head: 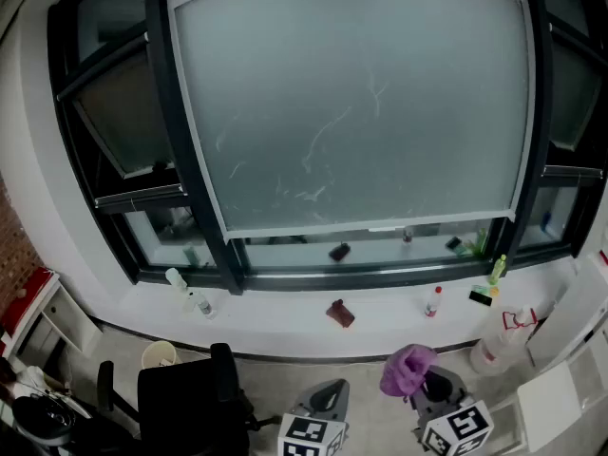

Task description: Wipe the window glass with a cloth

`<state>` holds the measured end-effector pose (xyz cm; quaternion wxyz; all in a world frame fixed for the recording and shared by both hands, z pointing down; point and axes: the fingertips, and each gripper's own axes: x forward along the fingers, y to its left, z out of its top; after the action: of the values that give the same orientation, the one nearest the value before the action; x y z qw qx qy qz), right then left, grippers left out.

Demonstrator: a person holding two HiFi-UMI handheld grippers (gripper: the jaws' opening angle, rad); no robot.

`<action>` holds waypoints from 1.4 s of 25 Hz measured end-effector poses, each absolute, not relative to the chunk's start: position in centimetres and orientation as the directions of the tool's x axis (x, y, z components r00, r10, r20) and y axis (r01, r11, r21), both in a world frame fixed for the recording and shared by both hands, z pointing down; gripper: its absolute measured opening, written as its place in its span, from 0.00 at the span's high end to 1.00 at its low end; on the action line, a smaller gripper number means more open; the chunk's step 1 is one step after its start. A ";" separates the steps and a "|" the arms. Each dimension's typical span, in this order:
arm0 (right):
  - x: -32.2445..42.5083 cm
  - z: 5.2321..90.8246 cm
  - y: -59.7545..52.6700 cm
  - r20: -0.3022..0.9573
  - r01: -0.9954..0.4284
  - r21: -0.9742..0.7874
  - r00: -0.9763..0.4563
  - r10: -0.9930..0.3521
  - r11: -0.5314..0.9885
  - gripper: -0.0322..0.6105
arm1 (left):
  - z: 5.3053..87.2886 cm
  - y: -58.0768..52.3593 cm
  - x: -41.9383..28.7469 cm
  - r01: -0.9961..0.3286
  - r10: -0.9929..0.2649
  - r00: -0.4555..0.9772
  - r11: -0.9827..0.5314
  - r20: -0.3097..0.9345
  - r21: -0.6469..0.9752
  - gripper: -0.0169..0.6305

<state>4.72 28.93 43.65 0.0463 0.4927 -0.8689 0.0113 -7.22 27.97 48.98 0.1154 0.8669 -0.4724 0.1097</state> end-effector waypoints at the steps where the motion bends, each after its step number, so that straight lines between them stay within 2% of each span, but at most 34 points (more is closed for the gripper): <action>1: 4.5 43.9 29.3 0.094 -0.857 0.024 -0.511 -0.854 0.515 0.87 | 49.0 28.3 -7.1 -0.837 -0.787 0.540 -0.538 0.299 0.095 0.97; 10: 3.0 44.5 31.3 0.125 -0.830 0.057 -0.545 -0.829 0.554 0.87 | 48.5 29.9 -6.3 -0.820 -0.776 0.567 -0.562 0.276 0.106 0.97; 27: 7.7 44.9 30.0 0.091 -0.797 0.047 -0.597 -0.797 0.602 0.87 | 49.0 27.7 -1.9 -0.849 -0.814 0.527 -0.513 0.245 0.125 0.97; 35: 9.7 44.9 28.4 0.083 -0.794 0.011 -0.605 -0.792 0.608 0.87 | 49.5 26.8 -0.4 -0.859 -0.815 0.512 -0.496 0.272 0.131 0.97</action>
<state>9.68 28.38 44.87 0.0394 0.4425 -0.8958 0.0135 -0.42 26.77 49.50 0.1255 0.8604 -0.4862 0.0872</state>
